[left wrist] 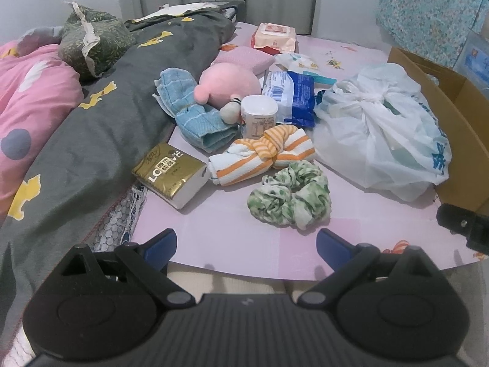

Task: Organize soft objects

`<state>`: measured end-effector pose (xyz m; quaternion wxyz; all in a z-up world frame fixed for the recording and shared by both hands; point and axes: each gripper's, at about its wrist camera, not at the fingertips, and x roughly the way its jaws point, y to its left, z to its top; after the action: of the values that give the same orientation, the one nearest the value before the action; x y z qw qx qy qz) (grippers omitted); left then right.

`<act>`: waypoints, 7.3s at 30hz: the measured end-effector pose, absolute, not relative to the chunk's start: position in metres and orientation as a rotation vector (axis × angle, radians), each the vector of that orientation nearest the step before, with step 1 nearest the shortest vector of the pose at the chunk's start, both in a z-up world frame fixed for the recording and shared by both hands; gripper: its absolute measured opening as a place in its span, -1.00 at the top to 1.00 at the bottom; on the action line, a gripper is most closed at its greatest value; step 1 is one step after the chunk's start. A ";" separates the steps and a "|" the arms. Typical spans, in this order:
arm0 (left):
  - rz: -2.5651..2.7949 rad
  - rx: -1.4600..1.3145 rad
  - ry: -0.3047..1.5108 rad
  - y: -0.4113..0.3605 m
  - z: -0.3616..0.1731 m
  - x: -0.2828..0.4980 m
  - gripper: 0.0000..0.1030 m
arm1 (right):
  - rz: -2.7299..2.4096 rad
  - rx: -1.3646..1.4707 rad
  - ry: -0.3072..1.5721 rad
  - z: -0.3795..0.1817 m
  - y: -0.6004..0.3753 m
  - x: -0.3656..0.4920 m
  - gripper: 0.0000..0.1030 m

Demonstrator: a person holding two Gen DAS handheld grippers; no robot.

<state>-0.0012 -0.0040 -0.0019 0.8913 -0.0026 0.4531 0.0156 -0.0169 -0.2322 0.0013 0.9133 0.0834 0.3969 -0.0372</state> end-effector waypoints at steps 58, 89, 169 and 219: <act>-0.187 0.060 0.752 0.062 0.068 0.160 -0.91 | 0.361 0.301 0.886 0.100 -0.193 0.211 -0.98; -0.313 0.252 1.147 0.029 -0.049 0.406 -0.65 | 0.408 0.655 1.347 -0.062 -0.132 0.479 0.35; -0.507 0.343 0.898 -0.239 0.093 0.284 -0.65 | 0.000 0.825 1.300 -0.055 -0.529 0.302 0.23; -0.344 0.138 0.956 -0.110 0.073 0.253 -0.65 | 0.199 -0.073 1.191 -0.007 -0.419 0.378 0.39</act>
<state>0.2532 -0.1100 0.0726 0.8715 0.0658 0.4573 -0.1647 0.3784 -0.4194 -0.0071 0.8227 -0.0344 0.5597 0.0935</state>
